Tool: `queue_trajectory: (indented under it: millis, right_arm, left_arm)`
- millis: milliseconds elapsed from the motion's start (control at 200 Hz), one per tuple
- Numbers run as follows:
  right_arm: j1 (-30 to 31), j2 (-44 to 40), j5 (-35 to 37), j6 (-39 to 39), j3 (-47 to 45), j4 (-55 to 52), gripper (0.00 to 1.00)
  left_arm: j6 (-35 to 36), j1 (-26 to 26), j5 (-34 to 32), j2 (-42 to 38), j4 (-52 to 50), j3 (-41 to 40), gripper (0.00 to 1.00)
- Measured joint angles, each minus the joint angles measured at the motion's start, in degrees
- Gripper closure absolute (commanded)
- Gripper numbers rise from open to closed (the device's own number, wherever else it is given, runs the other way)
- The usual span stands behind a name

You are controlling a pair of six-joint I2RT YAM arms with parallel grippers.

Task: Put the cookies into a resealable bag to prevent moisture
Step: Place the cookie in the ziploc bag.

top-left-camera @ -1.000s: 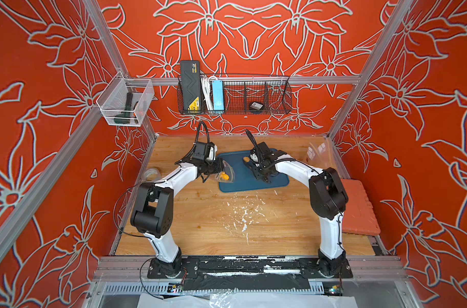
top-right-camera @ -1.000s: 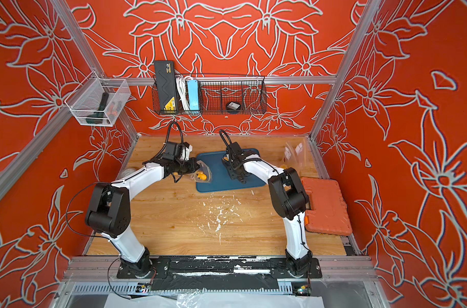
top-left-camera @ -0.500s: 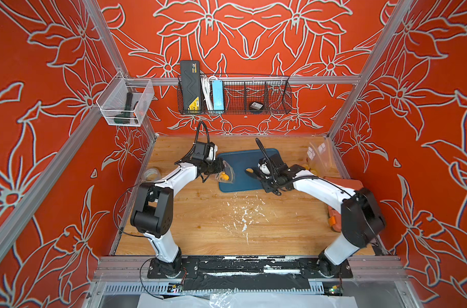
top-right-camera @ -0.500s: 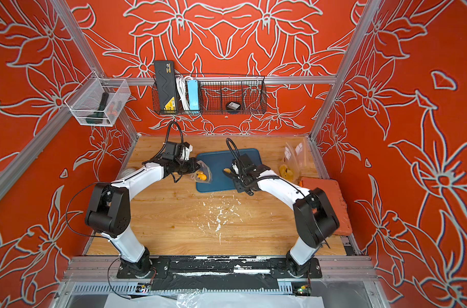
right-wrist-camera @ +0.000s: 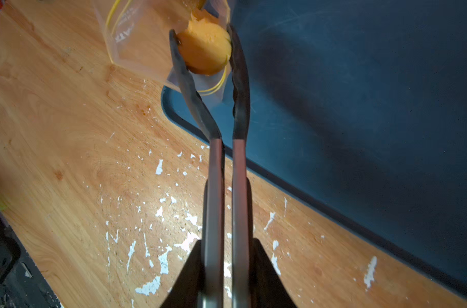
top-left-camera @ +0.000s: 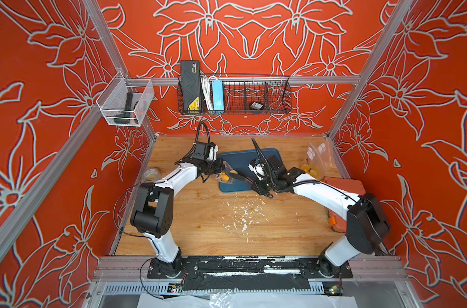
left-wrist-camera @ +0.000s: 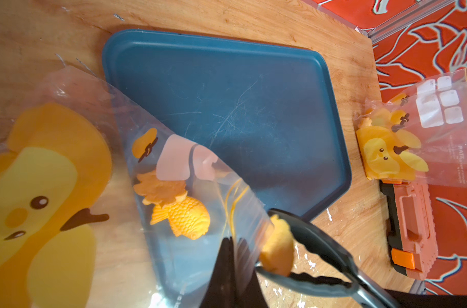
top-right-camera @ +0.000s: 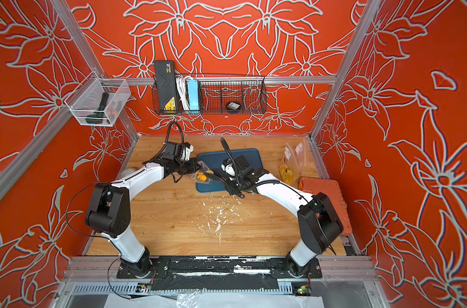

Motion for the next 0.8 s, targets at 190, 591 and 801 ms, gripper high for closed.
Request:
queue_trajectory:
  millis: [190,591,801]
  right_arm:
    - [1.09,6.45,-1.36,-0.28,5.11,-0.35,0.72]
    - [1.42,10.34,-4.24,-0.31,8.70,-0.35,0.49]
    - [1.42,3.23,-2.73,-0.09,3.34,-0.07,0.53]
  left_arm:
    - [0.13,-0.07,0.22,0.00,0.00,0.00,1.00]
    - [0.37,-0.11,0.28,0.00,-0.02,0.00,1.00]
    - [0.39,-0.11,0.15,0.00,-0.02,0.00,1.00]
